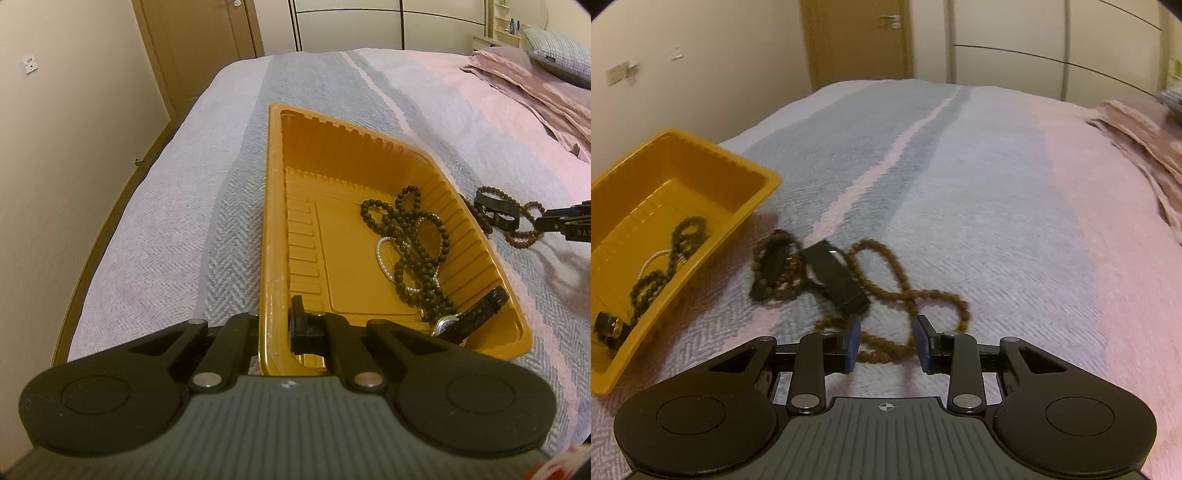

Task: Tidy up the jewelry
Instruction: 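Move the right tool back to the pile and grasp a dark bead strand, then lift the dark bead strand over the tray and open the right tool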

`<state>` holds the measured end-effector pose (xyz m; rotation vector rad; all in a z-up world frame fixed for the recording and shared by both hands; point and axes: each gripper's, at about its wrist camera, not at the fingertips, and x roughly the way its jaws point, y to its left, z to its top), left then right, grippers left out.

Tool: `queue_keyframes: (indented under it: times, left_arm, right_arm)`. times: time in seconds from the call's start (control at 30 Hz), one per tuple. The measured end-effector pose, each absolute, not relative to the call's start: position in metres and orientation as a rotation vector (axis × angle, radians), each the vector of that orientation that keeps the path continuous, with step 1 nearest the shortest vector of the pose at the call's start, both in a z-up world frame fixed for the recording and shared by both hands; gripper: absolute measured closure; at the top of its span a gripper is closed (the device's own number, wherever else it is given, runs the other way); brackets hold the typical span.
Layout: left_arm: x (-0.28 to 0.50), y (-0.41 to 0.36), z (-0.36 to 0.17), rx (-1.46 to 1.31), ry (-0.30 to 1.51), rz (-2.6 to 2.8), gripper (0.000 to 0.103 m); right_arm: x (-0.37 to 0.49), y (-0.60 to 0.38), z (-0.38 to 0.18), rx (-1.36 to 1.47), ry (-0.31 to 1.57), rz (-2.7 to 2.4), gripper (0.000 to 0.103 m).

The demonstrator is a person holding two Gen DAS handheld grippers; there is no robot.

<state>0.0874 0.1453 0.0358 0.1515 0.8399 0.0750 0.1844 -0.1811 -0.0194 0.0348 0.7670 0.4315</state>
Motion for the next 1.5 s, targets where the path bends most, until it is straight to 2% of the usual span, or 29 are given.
queue_keyframes:
  times: [0.23,0.5,0.63,0.73,0.8,0.87,1.03,1.5]
  left_arm:
    - [0.083,0.146,0.037,0.148,0.838,0.099,0.100]
    - [0.086,0.137,0.035,0.148,0.839,0.112,0.100]
    - [0.085,0.140,0.034,0.146,0.843,0.116,0.100]
    - [0.084,0.141,0.034,0.147,0.847,0.118,0.100]
    - [0.083,0.141,0.034,0.146,0.848,0.119,0.100]
    - [0.083,0.141,0.034,0.146,0.848,0.120,0.100]
    - [0.083,0.141,0.034,0.149,0.846,0.116,0.100]
    - [0.082,0.140,0.037,0.152,0.840,0.112,0.100]
  right_arm:
    - [0.187,-0.175,-0.026,-0.063,0.776,0.389,0.070]
    - [0.199,-0.203,-0.035,-0.002,0.801,0.288,0.070]
    - [0.210,-0.203,-0.041,0.008,0.827,0.287,0.085]
    - [0.215,-0.205,-0.047,0.020,0.839,0.284,0.088]
    - [0.216,-0.206,-0.047,0.030,0.838,0.274,0.096]
    - [0.214,-0.209,-0.044,0.029,0.833,0.269,0.096]
    - [0.198,-0.210,-0.016,-0.046,0.767,0.260,0.097]
    - [0.155,-0.213,0.114,-0.196,0.502,0.298,0.097]
